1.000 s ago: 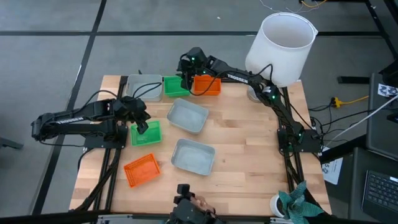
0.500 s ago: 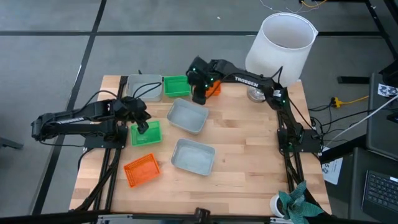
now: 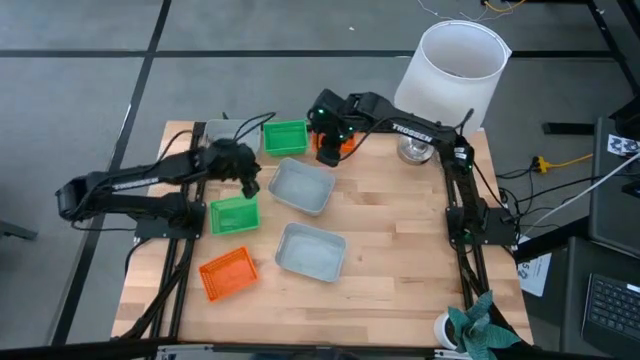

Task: Stack baskets by color
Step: Stack the right gray bin into the left gray bin

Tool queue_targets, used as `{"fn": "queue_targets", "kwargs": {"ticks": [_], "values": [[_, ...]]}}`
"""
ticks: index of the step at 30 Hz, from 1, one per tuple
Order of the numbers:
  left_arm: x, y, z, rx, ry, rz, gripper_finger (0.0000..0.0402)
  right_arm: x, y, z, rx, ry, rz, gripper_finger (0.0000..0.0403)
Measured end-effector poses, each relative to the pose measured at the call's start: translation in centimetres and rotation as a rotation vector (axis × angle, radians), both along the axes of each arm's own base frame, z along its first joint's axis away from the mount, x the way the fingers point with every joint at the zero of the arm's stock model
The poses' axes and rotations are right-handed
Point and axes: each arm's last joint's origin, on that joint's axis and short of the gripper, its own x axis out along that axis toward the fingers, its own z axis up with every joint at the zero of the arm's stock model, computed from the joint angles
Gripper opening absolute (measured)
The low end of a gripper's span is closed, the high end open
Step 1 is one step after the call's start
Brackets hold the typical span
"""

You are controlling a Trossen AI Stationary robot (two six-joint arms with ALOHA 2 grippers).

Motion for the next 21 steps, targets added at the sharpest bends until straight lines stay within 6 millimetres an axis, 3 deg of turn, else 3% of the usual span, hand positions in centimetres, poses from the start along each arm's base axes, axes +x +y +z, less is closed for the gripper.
{"fn": "queue_targets", "kwargs": {"ticks": [4, 8, 12, 17, 21], "values": [[2.1, 3.2, -0.3, -0.038, 0.146, -0.008, 0.0026, -0.7, 1.9, 1.6, 0.005, -0.004, 0.021, 0.0084], [3.8, 6.4, -1.8, -0.137, 0.224, -0.081, 0.0013, -1.7, 4.8, 2.6, 0.031, 0.049, 0.063, 0.0084], [5.2, 9.0, -2.8, -0.164, 0.281, -0.045, 0.0002, -2.9, 7.3, 4.0, 0.017, 0.092, 0.104, 0.0084], [6.4, 10.5, -3.1, -0.197, 0.337, -0.031, 0.0001, -4.7, 9.1, 5.9, -0.130, 0.125, 0.078, 0.0084], [7.0, 11.1, -3.8, -0.206, 0.412, -0.020, 0.0002, -6.6, 9.5, 7.7, -0.264, 0.132, -0.042, 0.0084]]}}
